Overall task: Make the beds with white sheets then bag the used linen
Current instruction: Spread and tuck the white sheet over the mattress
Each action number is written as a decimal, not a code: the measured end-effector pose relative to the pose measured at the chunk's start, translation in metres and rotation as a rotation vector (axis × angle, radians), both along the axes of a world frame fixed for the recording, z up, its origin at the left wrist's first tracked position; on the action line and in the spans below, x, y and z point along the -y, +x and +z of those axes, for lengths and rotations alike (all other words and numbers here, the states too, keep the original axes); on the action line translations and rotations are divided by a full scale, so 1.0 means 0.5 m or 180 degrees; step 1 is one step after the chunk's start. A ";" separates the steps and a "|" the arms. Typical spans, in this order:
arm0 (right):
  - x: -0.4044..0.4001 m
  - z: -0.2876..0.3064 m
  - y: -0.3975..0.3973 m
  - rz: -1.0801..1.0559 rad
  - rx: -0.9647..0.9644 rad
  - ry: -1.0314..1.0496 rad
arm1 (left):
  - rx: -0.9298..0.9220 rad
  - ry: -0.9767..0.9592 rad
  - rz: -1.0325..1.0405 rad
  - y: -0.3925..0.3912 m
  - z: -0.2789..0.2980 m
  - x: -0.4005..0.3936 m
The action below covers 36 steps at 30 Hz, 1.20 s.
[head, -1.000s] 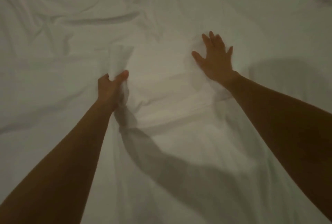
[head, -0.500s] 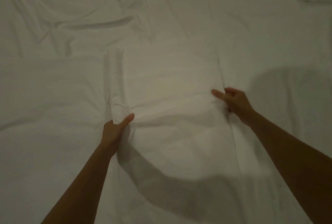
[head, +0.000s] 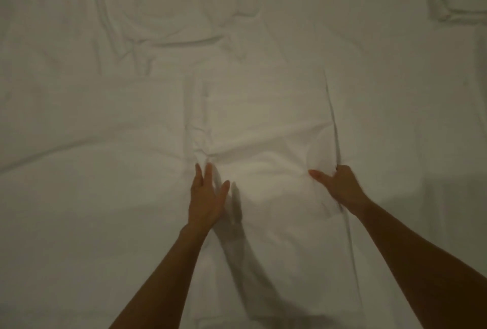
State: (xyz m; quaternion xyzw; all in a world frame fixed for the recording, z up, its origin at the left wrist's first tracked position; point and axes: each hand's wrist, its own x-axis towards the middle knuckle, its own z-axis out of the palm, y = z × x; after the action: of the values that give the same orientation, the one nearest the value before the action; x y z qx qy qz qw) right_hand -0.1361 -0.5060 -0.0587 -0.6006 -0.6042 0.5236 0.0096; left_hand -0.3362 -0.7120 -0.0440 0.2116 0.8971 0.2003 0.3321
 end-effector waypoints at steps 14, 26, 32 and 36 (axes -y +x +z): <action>-0.055 0.142 0.168 0.0443 0.1050 0.0688 | 0.1037 0.0099 -0.0522 0.121 0.050 -0.084; 0.073 0.322 -0.133 0.1457 0.0377 0.0934 | 0.2403 0.0804 0.0573 -0.030 0.169 -0.017; 0.294 0.320 -0.378 0.1863 0.0222 0.0981 | 0.2941 0.1024 0.0959 -0.173 0.215 0.088; 0.429 0.277 -0.512 0.1771 -0.0001 0.0693 | 0.3085 0.1208 0.1103 -0.267 0.206 0.166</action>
State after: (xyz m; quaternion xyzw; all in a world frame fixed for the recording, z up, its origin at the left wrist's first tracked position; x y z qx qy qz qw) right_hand -0.3920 -0.7205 0.0797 -0.4073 -0.7982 0.4383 -0.0699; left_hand -0.4698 -0.7951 0.0591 0.0005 0.6113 0.4849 0.6255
